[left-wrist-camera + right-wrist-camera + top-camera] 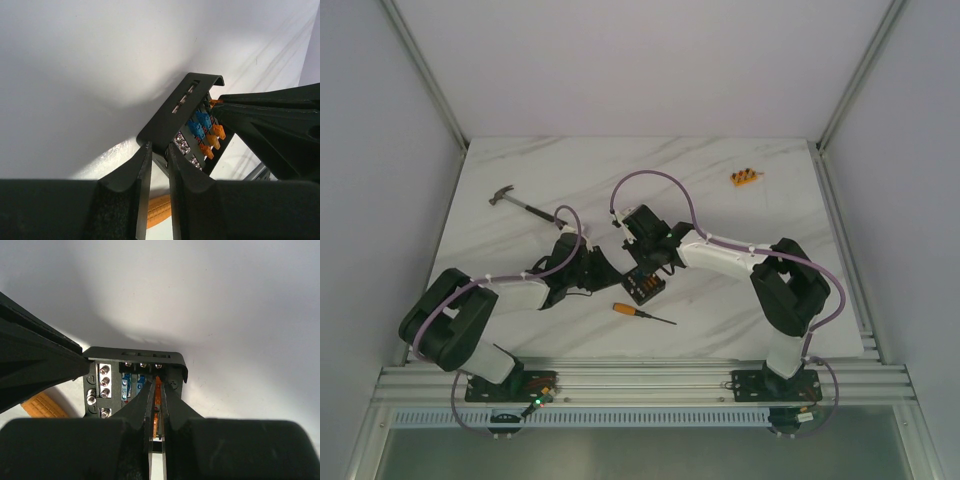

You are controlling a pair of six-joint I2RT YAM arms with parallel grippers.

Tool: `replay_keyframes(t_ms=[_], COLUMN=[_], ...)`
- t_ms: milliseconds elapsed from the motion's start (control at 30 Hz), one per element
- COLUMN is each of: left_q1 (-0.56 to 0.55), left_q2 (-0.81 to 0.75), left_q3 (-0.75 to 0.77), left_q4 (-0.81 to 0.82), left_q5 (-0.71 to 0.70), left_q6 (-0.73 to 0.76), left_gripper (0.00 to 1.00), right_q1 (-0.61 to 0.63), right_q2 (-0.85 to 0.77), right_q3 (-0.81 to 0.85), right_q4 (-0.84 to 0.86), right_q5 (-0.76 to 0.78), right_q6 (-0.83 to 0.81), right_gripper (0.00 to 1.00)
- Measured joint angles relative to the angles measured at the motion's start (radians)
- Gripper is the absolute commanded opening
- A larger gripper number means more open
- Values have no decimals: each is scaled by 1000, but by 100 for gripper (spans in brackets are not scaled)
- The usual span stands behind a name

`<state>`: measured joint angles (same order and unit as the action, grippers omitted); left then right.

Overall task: Snap on the fuse box
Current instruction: Install the fuse at the fuse box base.

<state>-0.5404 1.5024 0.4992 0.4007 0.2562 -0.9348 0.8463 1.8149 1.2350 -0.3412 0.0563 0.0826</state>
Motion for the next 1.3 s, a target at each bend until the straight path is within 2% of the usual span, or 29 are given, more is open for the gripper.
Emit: replay_keyframes(t_ms=[833,1300], left_q1=[-6,-15], left_q2=[0,0], left_q3=[0,1], left_q4=[4,3], left_q5=[-10,-24], left_q6=[-20,-38], left_gripper=[25,26], right_q1=[5,6], right_q2=[0,-11], right_q3=[-6,-25], right_q4=[-15,2], right_q5=[10,13], right_q6=[-5,-4], right_gripper=[0,18])
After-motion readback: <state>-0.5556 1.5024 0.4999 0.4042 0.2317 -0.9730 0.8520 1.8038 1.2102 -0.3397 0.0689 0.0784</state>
